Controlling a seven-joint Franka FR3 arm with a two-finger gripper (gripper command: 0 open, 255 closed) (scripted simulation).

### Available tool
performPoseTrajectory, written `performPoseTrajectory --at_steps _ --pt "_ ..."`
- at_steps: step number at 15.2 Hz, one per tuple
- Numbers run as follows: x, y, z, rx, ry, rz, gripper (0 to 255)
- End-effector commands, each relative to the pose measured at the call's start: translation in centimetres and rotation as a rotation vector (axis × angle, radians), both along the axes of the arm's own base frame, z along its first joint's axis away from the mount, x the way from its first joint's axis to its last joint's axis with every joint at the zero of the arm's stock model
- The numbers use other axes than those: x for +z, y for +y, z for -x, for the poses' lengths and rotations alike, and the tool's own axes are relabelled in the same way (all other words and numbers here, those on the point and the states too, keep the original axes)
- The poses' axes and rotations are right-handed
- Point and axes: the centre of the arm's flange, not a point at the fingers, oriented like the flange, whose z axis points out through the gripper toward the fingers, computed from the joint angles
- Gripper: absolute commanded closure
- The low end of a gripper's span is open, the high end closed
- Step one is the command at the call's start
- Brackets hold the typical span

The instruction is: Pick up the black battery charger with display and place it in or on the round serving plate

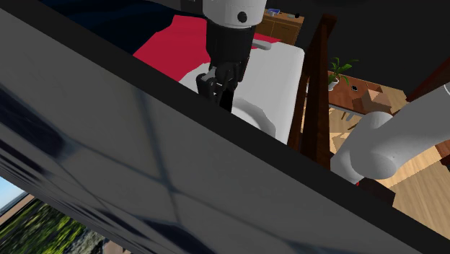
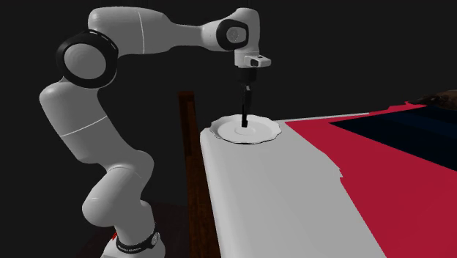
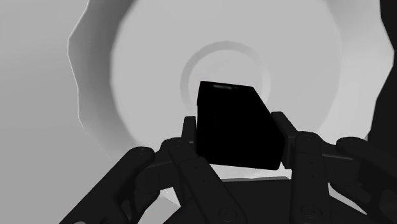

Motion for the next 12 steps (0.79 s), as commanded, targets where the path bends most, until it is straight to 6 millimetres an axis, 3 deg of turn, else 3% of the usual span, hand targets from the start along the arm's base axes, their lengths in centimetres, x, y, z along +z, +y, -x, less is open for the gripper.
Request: performPoseTrajectory --at_steps 1,7,8,12 --pt "-0.47 -0.02 0.04 0.000 0.000 0.000 255" --pt "-0.47 -0.02 0.04 0.000 0.000 0.000 255" --pt "-0.47 -0.02 0.04 0.000 0.000 0.000 0" --pt "-0.47 -0.02 0.04 0.000 0.000 0.000 0"
